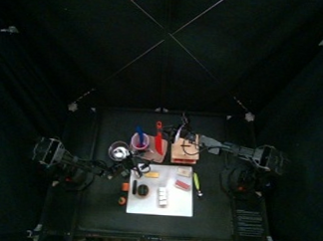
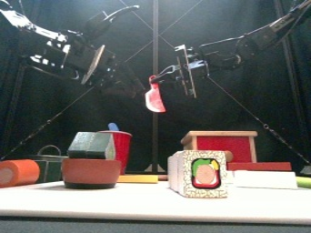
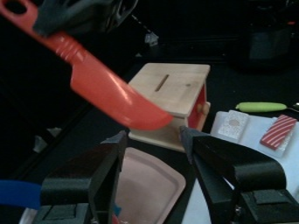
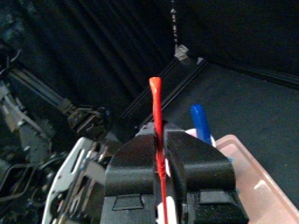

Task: Cut the white sushi roll

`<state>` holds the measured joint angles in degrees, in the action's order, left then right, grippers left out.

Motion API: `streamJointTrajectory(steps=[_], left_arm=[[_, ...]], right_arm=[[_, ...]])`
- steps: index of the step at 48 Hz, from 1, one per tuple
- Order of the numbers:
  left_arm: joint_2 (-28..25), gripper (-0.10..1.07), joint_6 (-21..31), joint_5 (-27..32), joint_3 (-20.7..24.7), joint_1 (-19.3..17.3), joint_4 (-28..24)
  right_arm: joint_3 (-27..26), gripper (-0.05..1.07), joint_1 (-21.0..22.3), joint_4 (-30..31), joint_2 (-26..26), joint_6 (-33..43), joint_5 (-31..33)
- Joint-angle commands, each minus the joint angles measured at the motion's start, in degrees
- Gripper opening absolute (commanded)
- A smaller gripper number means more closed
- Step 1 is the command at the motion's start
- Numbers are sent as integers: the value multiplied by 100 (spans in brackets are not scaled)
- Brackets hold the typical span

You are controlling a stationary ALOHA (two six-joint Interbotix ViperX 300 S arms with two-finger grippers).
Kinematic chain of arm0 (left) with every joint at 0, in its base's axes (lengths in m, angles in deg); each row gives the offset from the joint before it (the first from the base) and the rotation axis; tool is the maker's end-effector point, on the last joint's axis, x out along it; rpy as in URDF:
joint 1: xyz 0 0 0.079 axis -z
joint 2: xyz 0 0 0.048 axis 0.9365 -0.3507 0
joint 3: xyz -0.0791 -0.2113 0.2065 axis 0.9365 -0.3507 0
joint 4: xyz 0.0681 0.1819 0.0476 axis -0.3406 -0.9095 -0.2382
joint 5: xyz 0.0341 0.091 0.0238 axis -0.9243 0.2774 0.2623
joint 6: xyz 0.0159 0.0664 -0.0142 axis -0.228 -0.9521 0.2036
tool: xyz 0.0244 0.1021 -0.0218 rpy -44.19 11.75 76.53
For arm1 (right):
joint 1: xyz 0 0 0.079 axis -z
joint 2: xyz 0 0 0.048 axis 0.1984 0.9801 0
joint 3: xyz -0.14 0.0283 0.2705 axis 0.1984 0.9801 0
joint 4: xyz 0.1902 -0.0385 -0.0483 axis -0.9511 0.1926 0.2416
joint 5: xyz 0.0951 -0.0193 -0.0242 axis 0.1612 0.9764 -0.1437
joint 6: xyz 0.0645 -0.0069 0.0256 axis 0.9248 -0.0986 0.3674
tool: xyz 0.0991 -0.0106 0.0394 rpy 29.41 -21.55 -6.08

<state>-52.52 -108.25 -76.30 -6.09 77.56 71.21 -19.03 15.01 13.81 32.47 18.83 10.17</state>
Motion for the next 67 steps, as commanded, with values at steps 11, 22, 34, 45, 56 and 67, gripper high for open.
streamJointTrajectory(steps=[11, 22, 34, 45, 56, 67], left_arm=[[-26, 88, 1925, 141, -123, -492, -1582], [-185, 88, 3393, 141, -114, -729, -3217], [-360, 87, 4562, 79, -105, -1187, -3938], [-659, 87, 4649, 35, 132, -1336, -4122], [-721, 85, 4649, -53, 237, -1336, -4122], [-729, 66, 4649, -290, 255, -1345, -4122]], right_arm=[[457, 36, -114, 413, -413, -26, -976], [483, 36, -176, 712, -396, -35, -1336], [448, 36, -229, 844, -369, -35, -1371], [413, 36, -272, 861, -352, -44, -1450], [422, 36, -272, 817, -290, -35, -1450], [352, 36, -272, 800, -193, -35, -1450]])
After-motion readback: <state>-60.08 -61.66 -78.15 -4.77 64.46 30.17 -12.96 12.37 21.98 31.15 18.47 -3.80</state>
